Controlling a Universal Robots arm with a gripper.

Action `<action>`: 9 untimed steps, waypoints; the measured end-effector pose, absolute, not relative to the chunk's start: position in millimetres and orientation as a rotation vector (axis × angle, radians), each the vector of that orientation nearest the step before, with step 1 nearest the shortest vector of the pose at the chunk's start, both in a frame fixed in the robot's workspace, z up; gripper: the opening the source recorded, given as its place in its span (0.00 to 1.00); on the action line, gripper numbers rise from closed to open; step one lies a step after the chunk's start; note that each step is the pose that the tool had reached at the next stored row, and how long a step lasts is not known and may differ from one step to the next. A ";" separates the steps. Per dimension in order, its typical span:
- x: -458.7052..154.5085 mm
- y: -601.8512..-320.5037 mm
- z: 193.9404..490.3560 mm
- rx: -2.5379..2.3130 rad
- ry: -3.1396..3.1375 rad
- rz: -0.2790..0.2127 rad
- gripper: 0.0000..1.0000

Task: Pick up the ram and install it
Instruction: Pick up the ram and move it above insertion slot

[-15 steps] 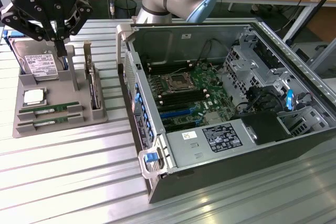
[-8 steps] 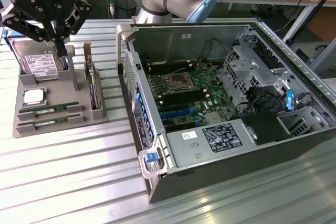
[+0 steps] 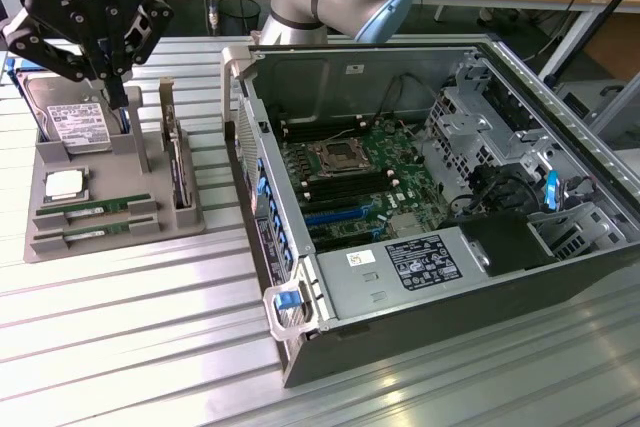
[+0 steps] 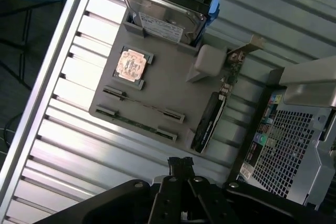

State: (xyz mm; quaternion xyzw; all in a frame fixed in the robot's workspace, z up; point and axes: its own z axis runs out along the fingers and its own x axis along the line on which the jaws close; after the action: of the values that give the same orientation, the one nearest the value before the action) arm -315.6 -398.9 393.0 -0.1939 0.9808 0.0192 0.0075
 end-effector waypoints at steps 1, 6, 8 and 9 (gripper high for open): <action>-315.6 -399.0 393.0 -0.618 3.065 0.060 0.10; -315.6 -399.0 393.0 -0.682 3.052 0.057 0.10; -315.6 -399.0 393.0 -0.697 3.049 0.057 0.10; -315.6 -399.0 393.0 -0.704 3.048 0.057 0.10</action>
State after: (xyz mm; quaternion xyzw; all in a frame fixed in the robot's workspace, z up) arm -315.6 -399.0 393.0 -0.2251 0.9741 0.0181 0.0066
